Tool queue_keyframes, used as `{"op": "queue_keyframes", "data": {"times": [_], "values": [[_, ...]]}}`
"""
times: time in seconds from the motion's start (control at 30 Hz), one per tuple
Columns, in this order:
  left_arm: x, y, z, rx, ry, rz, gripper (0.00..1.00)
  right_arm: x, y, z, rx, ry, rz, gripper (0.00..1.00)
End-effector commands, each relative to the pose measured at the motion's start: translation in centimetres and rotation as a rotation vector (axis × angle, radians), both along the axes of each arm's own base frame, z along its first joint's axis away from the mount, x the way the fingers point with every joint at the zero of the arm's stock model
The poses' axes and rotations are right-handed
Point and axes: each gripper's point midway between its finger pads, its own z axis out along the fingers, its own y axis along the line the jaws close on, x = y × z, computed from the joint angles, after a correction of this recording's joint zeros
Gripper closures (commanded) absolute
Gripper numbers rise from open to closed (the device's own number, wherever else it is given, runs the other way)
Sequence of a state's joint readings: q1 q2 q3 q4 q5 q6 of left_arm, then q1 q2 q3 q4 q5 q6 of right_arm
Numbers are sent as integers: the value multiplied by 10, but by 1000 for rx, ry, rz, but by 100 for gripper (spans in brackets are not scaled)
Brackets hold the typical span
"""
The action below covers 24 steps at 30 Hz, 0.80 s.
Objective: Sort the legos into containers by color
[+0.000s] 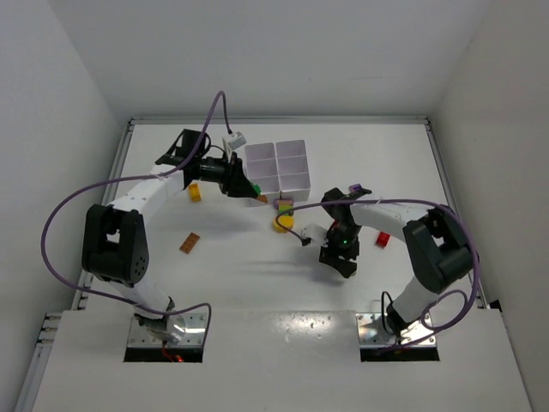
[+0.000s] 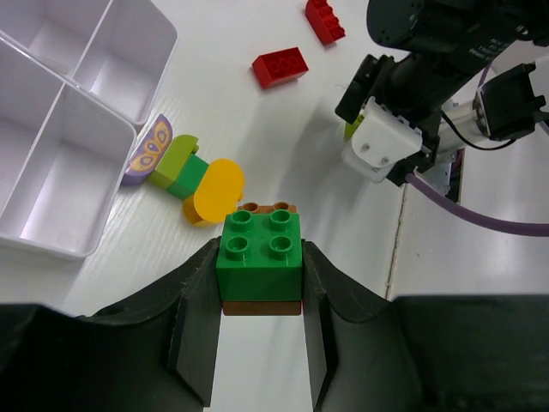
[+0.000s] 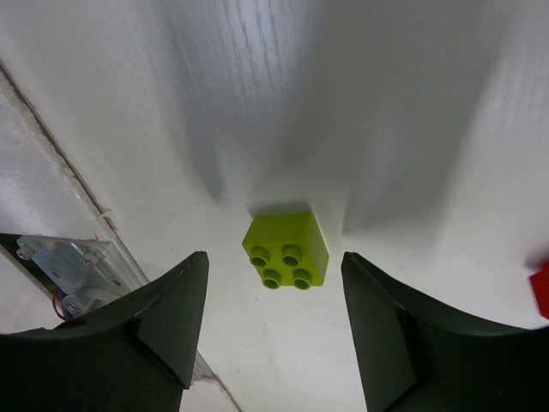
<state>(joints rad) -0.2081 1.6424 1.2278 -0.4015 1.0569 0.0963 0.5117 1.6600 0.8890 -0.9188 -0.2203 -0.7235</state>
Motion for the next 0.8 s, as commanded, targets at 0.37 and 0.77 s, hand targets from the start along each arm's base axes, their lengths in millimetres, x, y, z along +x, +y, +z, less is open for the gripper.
{"op": "queue_keyframes", "data": {"times": [0.37,0.77], "values": [[-23,-12,24,-156,-8,-157,100,89,126,169,650,-119,-244,36],[-45,-30,45,-226,-19,-276,100,122,186,197,874,124,-340,35]]}}
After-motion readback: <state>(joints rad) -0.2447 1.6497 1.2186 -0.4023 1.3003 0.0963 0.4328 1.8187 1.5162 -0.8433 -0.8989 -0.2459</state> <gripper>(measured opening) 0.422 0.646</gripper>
